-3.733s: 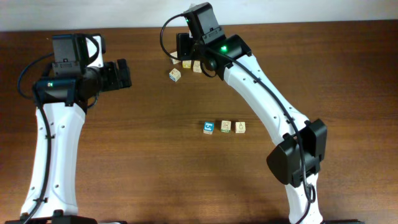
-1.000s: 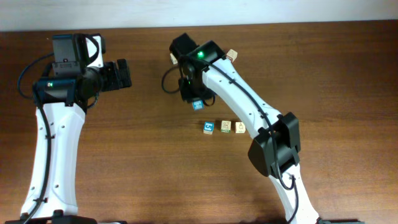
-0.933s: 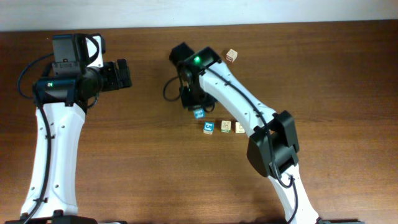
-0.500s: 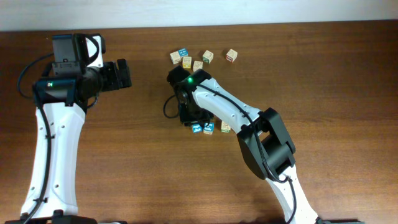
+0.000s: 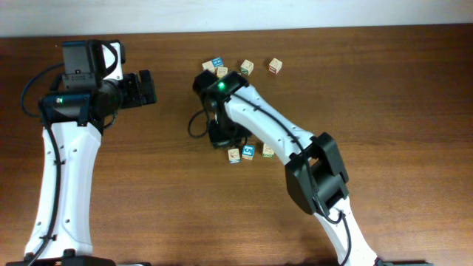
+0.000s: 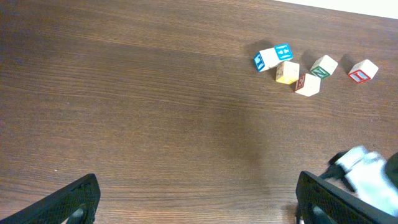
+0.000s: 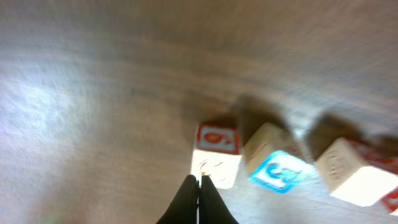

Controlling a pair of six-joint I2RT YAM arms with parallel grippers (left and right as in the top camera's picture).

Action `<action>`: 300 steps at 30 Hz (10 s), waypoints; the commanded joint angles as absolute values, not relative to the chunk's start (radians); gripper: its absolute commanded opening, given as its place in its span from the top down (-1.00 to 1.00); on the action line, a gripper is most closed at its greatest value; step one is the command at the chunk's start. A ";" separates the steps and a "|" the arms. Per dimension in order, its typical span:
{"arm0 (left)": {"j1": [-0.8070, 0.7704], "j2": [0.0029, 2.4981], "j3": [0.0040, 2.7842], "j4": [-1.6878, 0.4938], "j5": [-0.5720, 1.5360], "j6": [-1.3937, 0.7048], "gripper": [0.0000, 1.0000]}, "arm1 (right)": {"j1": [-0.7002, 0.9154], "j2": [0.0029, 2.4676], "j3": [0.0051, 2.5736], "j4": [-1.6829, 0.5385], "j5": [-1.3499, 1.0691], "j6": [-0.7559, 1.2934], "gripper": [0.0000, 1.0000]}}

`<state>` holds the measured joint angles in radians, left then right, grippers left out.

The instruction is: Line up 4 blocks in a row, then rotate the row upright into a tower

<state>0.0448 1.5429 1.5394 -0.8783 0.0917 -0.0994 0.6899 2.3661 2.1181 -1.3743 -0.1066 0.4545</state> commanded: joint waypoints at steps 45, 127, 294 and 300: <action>0.042 1.539 1.552 -0.877 0.085 -0.112 -0.98 | 0.490 2.170 2.115 -1.377 -0.003 0.419 0.73; 0.042 1.539 1.552 -0.877 0.084 -0.112 -0.98 | 0.353 2.018 1.373 -0.941 -0.184 0.285 0.92; -0.413 2.134 1.482 -0.794 0.490 -0.370 1.00 | 0.021 1.921 1.243 -0.797 -0.518 0.113 0.92; -0.417 2.134 1.472 -0.746 0.536 -0.371 1.00 | 0.052 1.921 1.243 -0.795 -0.455 0.174 0.92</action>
